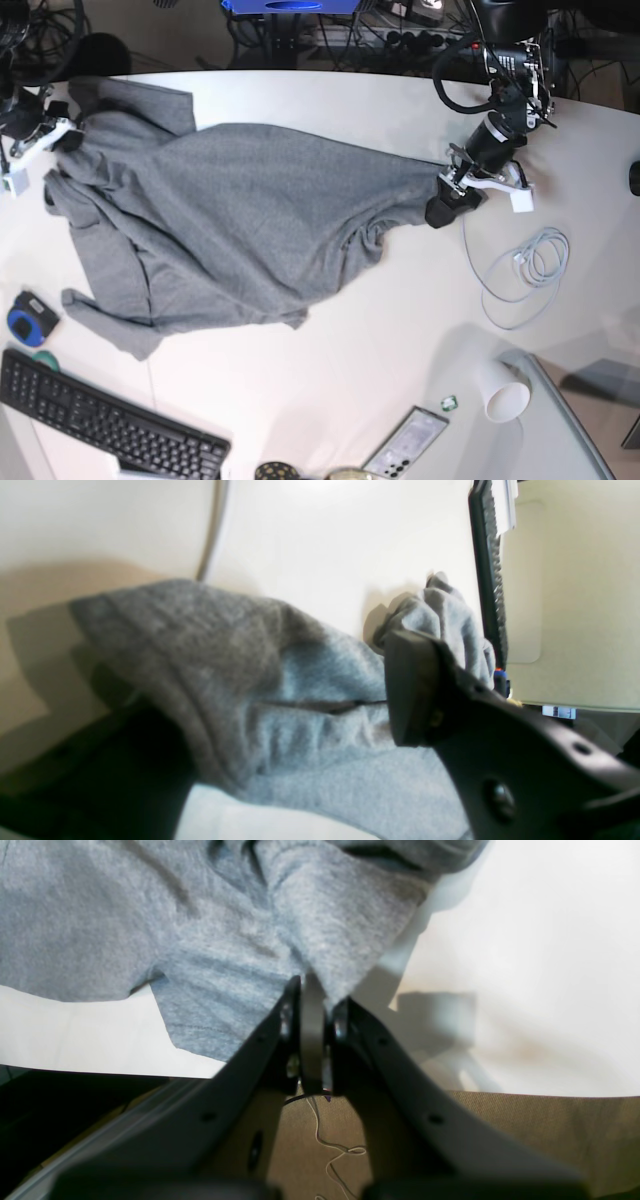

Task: Layout the t-shirt on the table in an organized manner, then fold the t-shirt properly
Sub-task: 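Lower the left gripper onto the shirt edge and grasp it, then lift the grey shirt with both grippers and lay it flat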

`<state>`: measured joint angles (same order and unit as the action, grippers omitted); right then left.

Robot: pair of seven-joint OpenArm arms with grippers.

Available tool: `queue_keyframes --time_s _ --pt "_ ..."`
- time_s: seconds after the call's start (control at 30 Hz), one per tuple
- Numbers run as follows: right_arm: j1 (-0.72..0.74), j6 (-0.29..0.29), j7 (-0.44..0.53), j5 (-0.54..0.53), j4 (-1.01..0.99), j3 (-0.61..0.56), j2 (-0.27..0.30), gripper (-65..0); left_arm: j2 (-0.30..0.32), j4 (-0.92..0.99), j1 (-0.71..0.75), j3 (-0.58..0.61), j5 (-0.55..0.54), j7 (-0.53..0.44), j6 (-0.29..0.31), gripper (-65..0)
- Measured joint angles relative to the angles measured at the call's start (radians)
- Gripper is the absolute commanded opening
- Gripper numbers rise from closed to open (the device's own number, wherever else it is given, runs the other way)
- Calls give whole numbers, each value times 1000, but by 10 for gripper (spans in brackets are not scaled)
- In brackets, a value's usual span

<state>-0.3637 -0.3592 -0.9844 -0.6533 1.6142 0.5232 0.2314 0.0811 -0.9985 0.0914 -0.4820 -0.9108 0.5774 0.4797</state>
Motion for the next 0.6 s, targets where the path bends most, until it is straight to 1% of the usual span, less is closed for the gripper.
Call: queue_keyframes --time_s 0.03,0.1,0.13,0.17,0.23,0.27,0.3,0.37,0.47,0.5,0.6 --pt "0 0 0 0 0 0 0 -644 0 2 -2 0 21 -1 -3 -377" --pt "0 0 0 0 0 0 0 -644 0 0 -9 4 60 23 -11 -553" --pt "0 0 0 0 0 0 0 -644 0 -1 -10 5 60 20 -16 -637" --pt "0 0 0 0 0 0 0 -644 0 -3 -10 5 58 20 -16 -650" --pt "0 0 0 0 0 0 0 -644 2 -14 -8 6 57 23 -20 -650" --pt "0 0 0 0 0 0 0 -644 2 -31 -5 8 59 35 -36 -650" --pt "0 0 0 0 0 0 0 -644 2 -58 2 14 81 45 -56 -650" --pt "2 0 0 0 2 0 0 -644 3 -128 35 45 140 53 -66 -650" --pt "-3 0 -13 4 60 1 -2 -644 -1 -304 105 90 242 82 -83 -650" --pt "-2 0 -19 2 87 2 -2 -644 0 -369 122 107 265 77 -71 -650" --pt "15 1 -59 -4 117 3 12 -644 3 -516 136 155 348 67 -66 -650"
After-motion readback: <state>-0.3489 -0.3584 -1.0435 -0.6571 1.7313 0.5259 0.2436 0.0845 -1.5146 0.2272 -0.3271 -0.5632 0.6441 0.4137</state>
